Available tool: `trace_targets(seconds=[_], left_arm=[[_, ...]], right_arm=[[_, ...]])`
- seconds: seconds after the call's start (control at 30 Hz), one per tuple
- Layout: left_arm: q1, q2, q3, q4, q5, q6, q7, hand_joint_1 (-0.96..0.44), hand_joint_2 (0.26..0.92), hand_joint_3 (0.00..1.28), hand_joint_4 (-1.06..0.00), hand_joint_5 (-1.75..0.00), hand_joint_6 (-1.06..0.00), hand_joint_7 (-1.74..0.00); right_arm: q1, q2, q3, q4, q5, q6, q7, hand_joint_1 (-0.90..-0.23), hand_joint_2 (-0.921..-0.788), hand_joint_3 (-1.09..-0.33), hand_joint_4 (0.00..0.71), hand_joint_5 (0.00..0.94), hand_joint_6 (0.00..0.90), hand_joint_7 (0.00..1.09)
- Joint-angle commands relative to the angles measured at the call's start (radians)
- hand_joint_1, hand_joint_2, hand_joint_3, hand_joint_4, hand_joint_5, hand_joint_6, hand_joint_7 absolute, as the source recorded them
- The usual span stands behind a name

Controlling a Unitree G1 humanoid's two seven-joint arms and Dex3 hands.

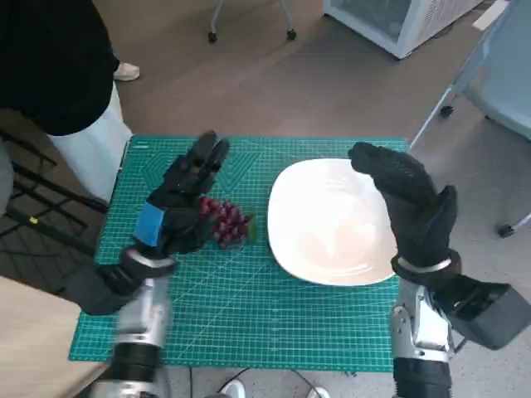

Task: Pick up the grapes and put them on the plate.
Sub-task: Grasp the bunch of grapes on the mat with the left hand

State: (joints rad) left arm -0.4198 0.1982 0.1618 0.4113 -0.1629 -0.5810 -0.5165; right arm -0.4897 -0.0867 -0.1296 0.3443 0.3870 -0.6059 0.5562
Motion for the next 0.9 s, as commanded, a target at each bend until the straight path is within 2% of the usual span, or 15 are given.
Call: trace_targets(seconds=[0.03,0.2,0.3,0.63,0.9], left_arm=[[0.046,0.224,-0.053,-0.232,0.415,0.167,0.078,-0.70,0.867,0.07,-0.03,0.00,-0.08,0.00],[0.079,0.269,-0.108,-0.415,0.603,0.440,0.022,-0.65,0.762,0.01,0.00,0.00,-0.04,0.00],[0.094,0.258,-0.139,-0.470,0.668,0.550,0.009,-0.63,0.726,0.00,0.00,0.00,-0.06,-0.01],[0.107,0.235,-0.231,-0.537,0.810,0.765,0.020,-0.53,0.692,0.00,0.00,0.00,-0.11,-0.02],[0.075,0.231,-0.303,-0.526,0.866,0.889,0.021,-0.48,0.689,0.00,0.00,0.00,-0.12,-0.01]], right_arm=[[0.030,0.002,0.001,-0.004,-0.005,0.016,-0.005,-0.404,-0.921,-0.584,0.277,0.003,-0.001,0.58],[0.032,0.005,0.002,0.000,-0.012,0.008,-0.012,-0.402,-0.921,-0.585,0.277,0.003,-0.001,0.58],[0.031,0.007,0.002,0.004,-0.018,0.002,-0.016,-0.403,-0.921,-0.585,0.277,0.003,-0.001,0.58],[0.035,0.010,0.005,0.001,-0.028,-0.005,-0.026,-0.416,-0.921,-0.582,0.275,0.002,-0.001,0.58],[0.041,0.008,0.006,-0.010,-0.025,0.001,-0.032,-0.415,-0.921,-0.584,0.274,0.001,-0.001,0.58]])
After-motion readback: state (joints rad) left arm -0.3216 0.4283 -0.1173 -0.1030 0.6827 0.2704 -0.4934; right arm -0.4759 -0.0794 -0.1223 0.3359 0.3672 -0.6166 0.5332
